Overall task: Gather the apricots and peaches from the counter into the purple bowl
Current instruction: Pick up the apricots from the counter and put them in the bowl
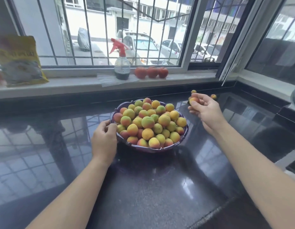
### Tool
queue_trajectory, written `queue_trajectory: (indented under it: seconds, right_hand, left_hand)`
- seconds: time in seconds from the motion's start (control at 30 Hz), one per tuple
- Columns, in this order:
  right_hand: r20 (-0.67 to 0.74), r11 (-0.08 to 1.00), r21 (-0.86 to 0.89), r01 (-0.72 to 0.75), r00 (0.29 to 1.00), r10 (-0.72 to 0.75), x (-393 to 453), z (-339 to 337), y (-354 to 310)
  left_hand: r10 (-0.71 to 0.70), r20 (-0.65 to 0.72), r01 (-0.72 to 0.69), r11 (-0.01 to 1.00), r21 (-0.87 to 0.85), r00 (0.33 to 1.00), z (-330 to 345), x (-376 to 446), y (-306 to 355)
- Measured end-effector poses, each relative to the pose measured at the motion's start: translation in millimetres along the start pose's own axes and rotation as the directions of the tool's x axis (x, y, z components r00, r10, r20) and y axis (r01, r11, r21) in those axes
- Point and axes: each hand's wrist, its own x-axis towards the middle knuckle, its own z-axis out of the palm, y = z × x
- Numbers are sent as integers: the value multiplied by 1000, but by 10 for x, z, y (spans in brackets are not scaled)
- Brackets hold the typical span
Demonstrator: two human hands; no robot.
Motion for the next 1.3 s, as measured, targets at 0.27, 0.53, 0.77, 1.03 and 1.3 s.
queue_trajectory:
  seconds: [0.27, 0.53, 0.77, 1.03, 1.3]
  right_hand:
    - [252, 968, 217, -127, 965, 70, -381, 178, -549]
    - [324, 993, 92, -72, 945, 39, -420, 260, -542]
    - [261, 843, -494, 212, 961, -89, -427, 663, -667]
    - [236, 626, -729, 277, 960, -150, -552, 876, -593]
    - [310, 560, -789, 255, 951, 4, -445, 847, -834]
  left_hand:
    - [-19, 42, 20, 1000, -5, 999, -34, -13, -5]
    - [-2, 65, 3, 1000, -6, 998, -45, -42, 34]
    - [20, 72, -21, 1000, 13, 997, -48, -57, 37]
    - [9, 49, -9, 1000, 5, 999, -61, -28, 31]
    - [9, 103, -8, 1000, -15, 995, -59, -22, 24]
